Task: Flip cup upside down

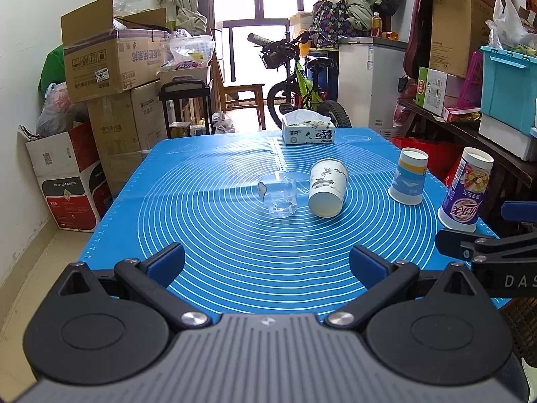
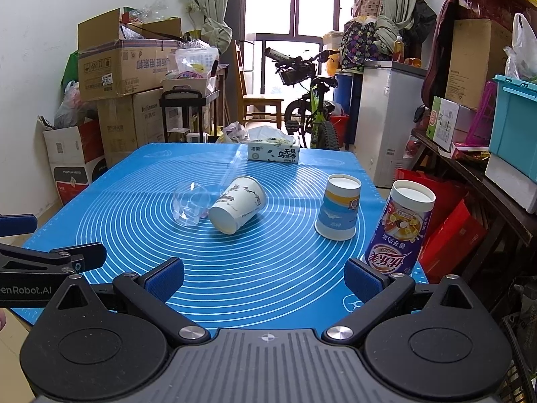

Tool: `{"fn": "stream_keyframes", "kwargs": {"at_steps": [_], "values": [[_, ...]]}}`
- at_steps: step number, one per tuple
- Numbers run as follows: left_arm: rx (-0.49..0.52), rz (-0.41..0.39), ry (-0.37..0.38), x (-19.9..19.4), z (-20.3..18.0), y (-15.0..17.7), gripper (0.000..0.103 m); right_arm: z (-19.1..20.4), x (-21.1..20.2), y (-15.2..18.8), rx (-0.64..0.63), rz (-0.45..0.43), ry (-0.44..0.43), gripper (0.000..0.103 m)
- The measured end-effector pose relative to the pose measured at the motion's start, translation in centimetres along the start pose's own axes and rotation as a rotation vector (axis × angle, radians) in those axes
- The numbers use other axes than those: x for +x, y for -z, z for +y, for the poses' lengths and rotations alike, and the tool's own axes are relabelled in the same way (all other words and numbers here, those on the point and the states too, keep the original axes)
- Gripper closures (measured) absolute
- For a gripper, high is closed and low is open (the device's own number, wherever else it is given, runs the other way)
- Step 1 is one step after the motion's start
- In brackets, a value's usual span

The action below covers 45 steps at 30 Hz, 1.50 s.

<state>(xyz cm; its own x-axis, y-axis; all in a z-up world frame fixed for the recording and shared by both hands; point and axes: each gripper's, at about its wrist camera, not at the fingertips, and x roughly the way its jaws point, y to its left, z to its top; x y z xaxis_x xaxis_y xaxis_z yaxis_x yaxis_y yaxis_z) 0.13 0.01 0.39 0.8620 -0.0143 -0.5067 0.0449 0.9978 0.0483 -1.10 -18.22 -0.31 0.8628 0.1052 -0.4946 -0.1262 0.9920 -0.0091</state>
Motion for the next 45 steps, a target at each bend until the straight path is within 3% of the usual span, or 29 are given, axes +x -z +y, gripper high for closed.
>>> {"fn": "stream_keyframes", "kwargs": {"at_steps": [28,36,45], "values": [[0.011,-0.004,-0.001,0.8,-0.2,0.0,0.000,-0.7,2.1,0.5,0.008,0.012,0.002,0.000],[0.015,-0.011,0.017,4.3,0.0,-1.5,0.001,-1.6,4.5,-0.6,0.027,0.015,0.016,0.000],[0.004,0.015,0.007,10.8,0.7,-3.2,0.001,-2.3,9.3,-2.7,0.036,0.036,0.035,0.000]]}}
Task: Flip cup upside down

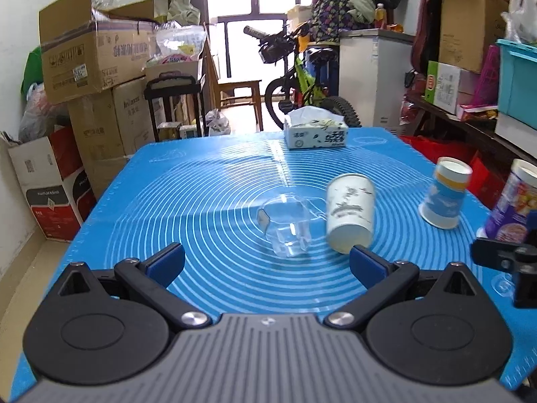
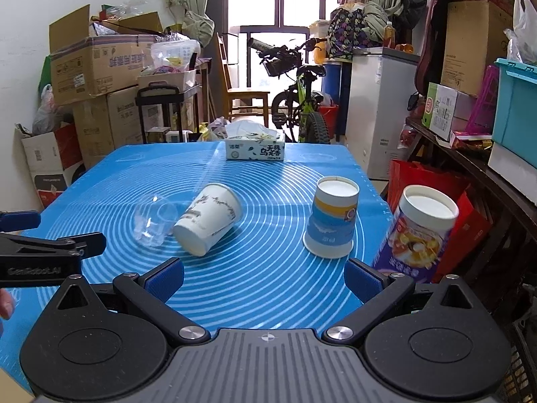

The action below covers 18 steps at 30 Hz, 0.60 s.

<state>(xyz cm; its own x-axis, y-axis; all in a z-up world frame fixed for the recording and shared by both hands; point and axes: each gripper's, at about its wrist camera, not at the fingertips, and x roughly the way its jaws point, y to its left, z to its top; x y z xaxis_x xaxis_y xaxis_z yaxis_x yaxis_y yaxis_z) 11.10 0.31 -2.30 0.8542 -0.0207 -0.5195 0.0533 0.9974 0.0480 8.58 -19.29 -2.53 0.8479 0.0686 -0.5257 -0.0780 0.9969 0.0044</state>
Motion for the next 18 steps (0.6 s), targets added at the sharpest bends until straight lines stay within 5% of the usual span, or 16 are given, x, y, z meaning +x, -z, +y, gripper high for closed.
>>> {"fn": "stream_keyframes", "kwargs": {"at_steps": [18], "values": [[-0.072,0.139,0.022,10.1,0.7,-2.3,0.001,0.1,7.3,-0.7,0.004,0.045,0.000,0.000]]}}
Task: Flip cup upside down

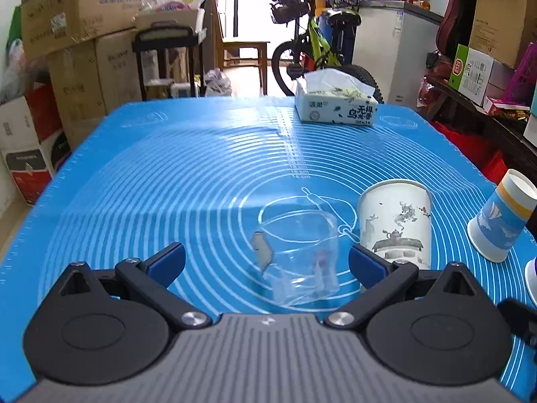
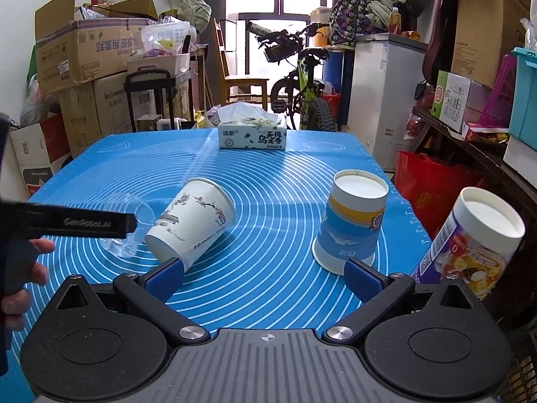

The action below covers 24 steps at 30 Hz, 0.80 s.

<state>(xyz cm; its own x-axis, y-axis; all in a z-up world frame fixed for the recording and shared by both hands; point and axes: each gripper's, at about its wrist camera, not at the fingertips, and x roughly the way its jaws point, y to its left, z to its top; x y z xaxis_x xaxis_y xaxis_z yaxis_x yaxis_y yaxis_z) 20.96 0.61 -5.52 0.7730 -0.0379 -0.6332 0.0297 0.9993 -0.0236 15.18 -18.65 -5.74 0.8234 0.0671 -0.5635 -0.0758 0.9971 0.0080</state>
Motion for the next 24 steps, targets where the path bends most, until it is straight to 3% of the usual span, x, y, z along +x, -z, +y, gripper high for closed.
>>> {"fn": "stream_keyframes", "kwargs": {"at_steps": [3,5,7,11,14,24], "values": [[0.001,0.022,-0.001,0.8,-0.2,-0.2,0.002,-0.1,0.2,0.2,0.001,0.007,0.001,0.000],[0.008,0.038,-0.001,1.1,-0.3,-0.3,0.017,0.0,0.3,0.3,-0.001,0.010,0.001,0.000],[0.003,0.062,0.014,1.4,-0.2,-0.3,0.019,0.0,0.3,0.4,-0.003,0.010,0.002,0.000],[-0.007,0.067,0.070,1.5,-0.2,-0.2,0.041,0.2,0.3,0.4,-0.004,0.011,-0.002,0.000],[0.002,0.059,0.042,1.3,-0.4,-0.2,0.042,0.2,0.1,0.4,-0.007,0.011,-0.003,0.000],[-0.001,0.043,0.057,-2.7,0.0,0.3,0.042,0.9,-2.1,0.7,-0.024,-0.005,-0.022,0.000]]}}
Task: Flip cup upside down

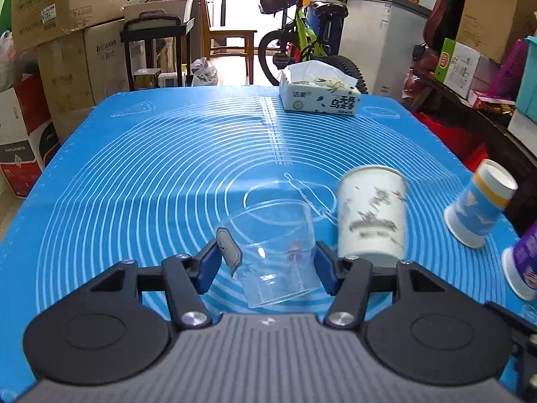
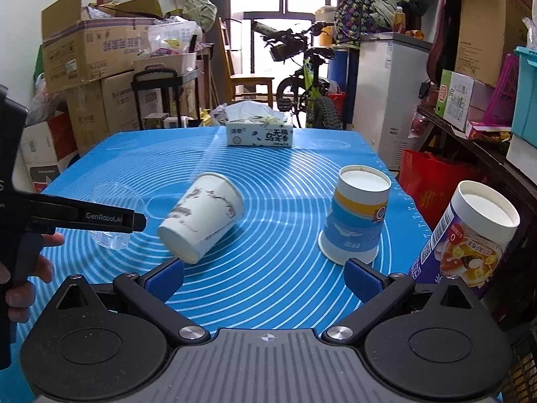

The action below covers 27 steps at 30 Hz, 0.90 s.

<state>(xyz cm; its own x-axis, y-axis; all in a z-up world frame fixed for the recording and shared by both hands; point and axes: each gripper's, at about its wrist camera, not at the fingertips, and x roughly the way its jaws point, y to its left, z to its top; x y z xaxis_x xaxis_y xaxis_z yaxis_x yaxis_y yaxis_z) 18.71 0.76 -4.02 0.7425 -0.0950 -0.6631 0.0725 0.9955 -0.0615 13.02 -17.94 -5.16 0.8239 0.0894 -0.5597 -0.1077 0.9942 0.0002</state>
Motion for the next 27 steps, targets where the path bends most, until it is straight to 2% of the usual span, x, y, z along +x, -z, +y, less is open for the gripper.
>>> {"fn": "stream_keyframes", "kwargs": {"at_steps": [10,16,21,22,25,27], "values": [[-0.008,0.066,0.026,-4.5,-0.1,4.7,0.042,0.2,-2.7,1.4,-0.006,0.011,0.008,0.000],[-0.007,0.097,0.017,-4.5,-0.2,6.4,0.041,0.4,-3.3,1.8,-0.011,0.016,0.002,0.000],[-0.007,0.087,0.011,-4.4,-0.3,6.6,0.040,0.5,-3.3,2.0,-0.016,0.023,-0.003,0.000],[-0.013,0.091,0.010,-4.3,-0.2,6.7,0.039,0.5,-3.3,2.0,-0.016,0.024,-0.005,0.000],[-0.032,0.092,0.008,-4.4,0.2,6.8,0.022,0.5,-3.3,2.1,-0.016,0.028,-0.006,0.000],[-0.033,0.086,0.011,-4.5,0.3,6.8,0.021,0.4,-3.3,2.2,-0.014,0.033,-0.009,0.000]]}}
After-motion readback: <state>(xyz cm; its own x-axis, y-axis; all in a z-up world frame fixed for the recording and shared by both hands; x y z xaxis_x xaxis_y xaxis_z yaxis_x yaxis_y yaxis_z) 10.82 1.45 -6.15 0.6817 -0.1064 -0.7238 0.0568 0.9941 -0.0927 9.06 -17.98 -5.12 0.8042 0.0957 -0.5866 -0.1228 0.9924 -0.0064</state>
